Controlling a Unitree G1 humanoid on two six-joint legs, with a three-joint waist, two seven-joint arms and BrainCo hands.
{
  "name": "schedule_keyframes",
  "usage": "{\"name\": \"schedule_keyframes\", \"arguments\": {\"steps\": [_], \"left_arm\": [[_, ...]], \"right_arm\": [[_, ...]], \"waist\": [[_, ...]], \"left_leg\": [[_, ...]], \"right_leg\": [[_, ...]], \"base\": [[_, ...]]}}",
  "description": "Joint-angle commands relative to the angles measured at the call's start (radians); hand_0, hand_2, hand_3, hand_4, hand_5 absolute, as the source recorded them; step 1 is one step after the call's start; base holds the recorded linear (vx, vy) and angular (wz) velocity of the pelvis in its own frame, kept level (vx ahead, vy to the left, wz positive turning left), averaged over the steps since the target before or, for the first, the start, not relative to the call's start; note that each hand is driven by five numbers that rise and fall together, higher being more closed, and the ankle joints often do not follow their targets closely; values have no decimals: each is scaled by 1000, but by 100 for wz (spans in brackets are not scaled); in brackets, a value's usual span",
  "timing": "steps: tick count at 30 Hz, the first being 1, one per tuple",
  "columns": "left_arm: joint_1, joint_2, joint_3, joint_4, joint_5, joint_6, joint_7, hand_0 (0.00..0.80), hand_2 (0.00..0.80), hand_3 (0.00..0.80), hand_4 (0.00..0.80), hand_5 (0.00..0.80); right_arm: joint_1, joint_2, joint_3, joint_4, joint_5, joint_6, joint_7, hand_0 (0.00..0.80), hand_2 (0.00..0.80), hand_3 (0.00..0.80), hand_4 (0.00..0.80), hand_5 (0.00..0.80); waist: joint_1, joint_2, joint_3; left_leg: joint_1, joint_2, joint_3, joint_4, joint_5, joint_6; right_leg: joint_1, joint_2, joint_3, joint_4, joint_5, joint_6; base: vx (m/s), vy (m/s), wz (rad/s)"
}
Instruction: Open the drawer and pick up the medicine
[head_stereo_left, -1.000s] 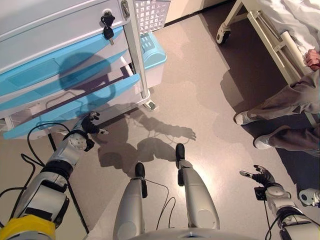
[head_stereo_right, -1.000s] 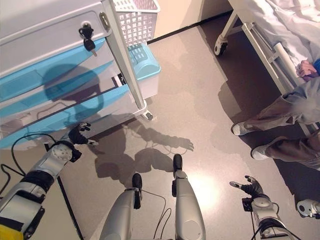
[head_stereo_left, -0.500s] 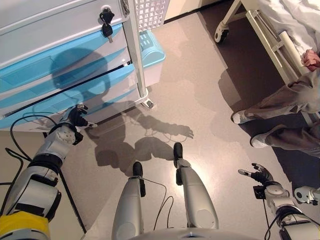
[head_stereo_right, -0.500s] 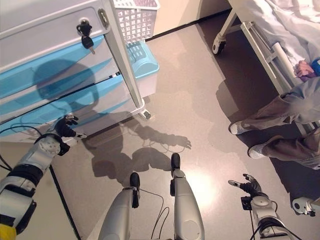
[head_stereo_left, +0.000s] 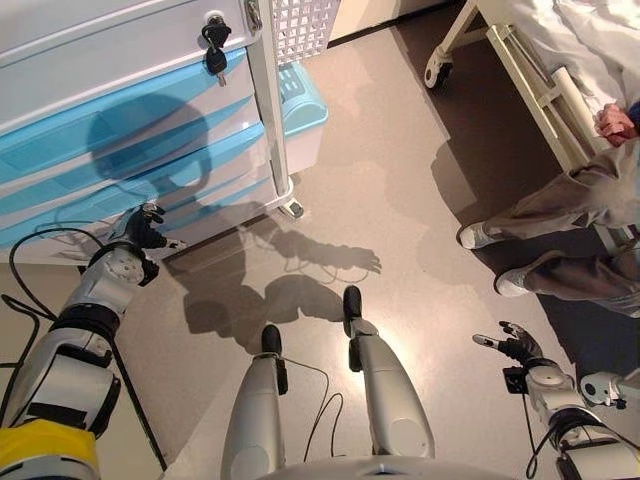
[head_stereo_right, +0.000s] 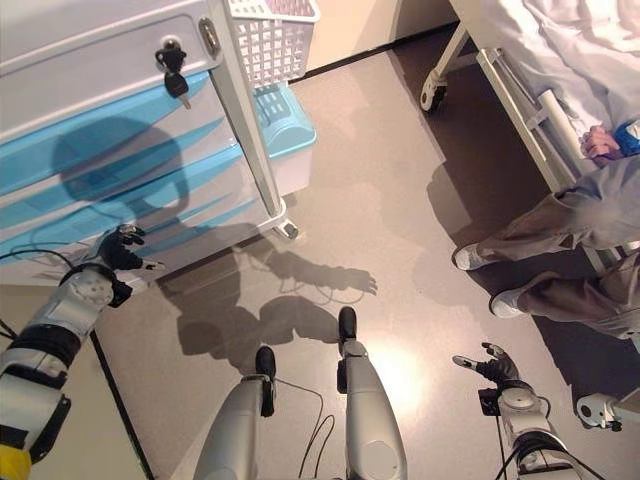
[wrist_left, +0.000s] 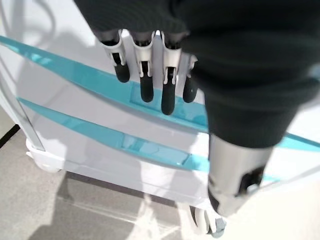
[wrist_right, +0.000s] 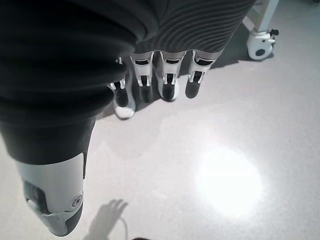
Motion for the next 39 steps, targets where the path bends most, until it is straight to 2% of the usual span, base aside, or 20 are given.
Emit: {"name": "schedule_keyframes", "arguments": {"steps": [1, 9, 17, 21, 24, 27, 28, 32, 35, 38, 39], "left_arm": [[-47, 70, 102, 49, -51, -24, 69, 0, 0, 0, 0, 0], [-89, 115, 76, 43, -32, -26, 84, 0, 0, 0, 0, 0], [-37, 84, 113, 30, -50, -34, 82, 0, 0, 0, 0, 0], [96, 10, 194, -8, -86, -38, 66, 0, 0, 0, 0, 0], [130, -16, 217, -11, -102, -39, 60, 0, 0, 0, 0, 0], [257, -108, 278, 2, -154, -47, 25, 0, 0, 0, 0, 0], [257, -107, 278, 2, -154, -46, 25, 0, 0, 0, 0, 0], [375, -208, 312, -5, -195, -48, -8, 0, 0, 0, 0, 0], [418, -248, 313, -9, -191, -41, -20, 0, 0, 0, 0, 0], [462, -290, 322, 4, -194, -40, -29, 0, 0, 0, 0, 0], [497, -318, 329, 48, -195, -36, -40, 0, 0, 0, 0, 0]], "right_arm": [[38, -46, 41, -9, 4, -23, -3, 0, 0, 0, 0, 0], [38, -44, 56, -9, 5, -27, -2, 0, 0, 0, 0, 0], [43, -31, 59, -5, 3, -26, 0, 0, 0, 0, 0, 0], [61, -19, 50, -9, -22, -11, 0, 0, 0, 0, 0, 0], [69, -19, 43, -1, -31, -7, -1, 0, 0, 0, 0, 0], [81, -14, 21, 31, -58, 10, -1, 0, 0, 0, 0, 0], [81, -14, 21, 31, -58, 10, -1, 0, 0, 0, 0, 0], [93, -5, 7, 79, -93, 29, 0, 0, 0, 0, 0, 0], [96, 0, 2, 102, -105, 35, 0, 0, 0, 0, 0, 0], [93, 7, -8, 136, -109, 42, -3, 0, 0, 0, 0, 0], [91, 14, -11, 158, -113, 49, -3, 0, 0, 0, 0, 0]], "waist": [[-12, 28, -50], [-13, 17, -49], [-6, 19, -53], [8, 32, -69], [12, 35, -75], [23, 57, -110], [22, 56, -112], [37, 83, -160], [43, 94, -178], [49, 102, -197], [54, 110, -220]], "left_leg": [[-54, -20, -11, -52, 80, 35], [-67, -16, -11, -52, 85, 35], [-40, -19, -6, -64, 80, 38], [43, -16, 4, -130, 91, 34], [79, -18, 9, -153, 94, 33], [201, -23, 11, -242, 110, 26], [199, -25, 11, -246, 116, 26], [304, -28, 4, -330, 135, 22], [343, -30, 0, -361, 144, 21], [378, -29, -4, -392, 154, 20], [407, -25, -6, -418, 163, 19]], "right_leg": [[30, 33, 8, 72, -83, 25], [23, 34, 6, 66, -78, 28], [44, 34, 12, 59, -77, 30], [108, 32, 26, 21, -70, 36], [143, 28, 28, 2, -69, 37], [265, 24, 27, -72, -60, 46], [264, 23, 27, -75, -56, 46], [356, 21, 13, -132, -53, 50], [389, 21, 2, -152, -53, 51], [422, 22, -7, -175, -54, 51], [450, 23, -12, -196, -53, 52]], "base": [[0, 0, 0], [1, -1, 0], [15, 3, -2], [67, 13, -9], [68, -9, -20], [138, -21, -9], [115, -18, -18], [91, -37, -8], [70, -35, 0], [50, -47, 13], [63, -47, 18]]}}
